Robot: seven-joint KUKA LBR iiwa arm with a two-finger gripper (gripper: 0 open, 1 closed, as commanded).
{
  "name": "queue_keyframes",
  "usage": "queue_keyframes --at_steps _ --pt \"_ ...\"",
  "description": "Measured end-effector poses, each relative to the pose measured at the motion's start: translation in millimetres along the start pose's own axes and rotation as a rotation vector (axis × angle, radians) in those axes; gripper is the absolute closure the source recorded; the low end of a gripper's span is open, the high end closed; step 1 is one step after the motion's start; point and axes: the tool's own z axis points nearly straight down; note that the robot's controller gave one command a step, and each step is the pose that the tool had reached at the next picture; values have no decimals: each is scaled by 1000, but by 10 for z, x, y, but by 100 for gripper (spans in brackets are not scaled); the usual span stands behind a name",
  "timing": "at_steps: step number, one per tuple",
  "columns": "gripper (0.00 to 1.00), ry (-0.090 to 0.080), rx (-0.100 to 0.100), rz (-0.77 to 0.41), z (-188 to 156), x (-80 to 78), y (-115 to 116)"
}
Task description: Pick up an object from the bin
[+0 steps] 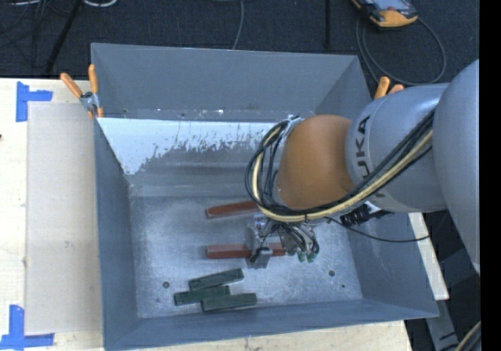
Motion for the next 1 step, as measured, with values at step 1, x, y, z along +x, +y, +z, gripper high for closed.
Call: queue_keyframes --at_steps 1 --pt "100 -1 0 0 -124 0 -1"
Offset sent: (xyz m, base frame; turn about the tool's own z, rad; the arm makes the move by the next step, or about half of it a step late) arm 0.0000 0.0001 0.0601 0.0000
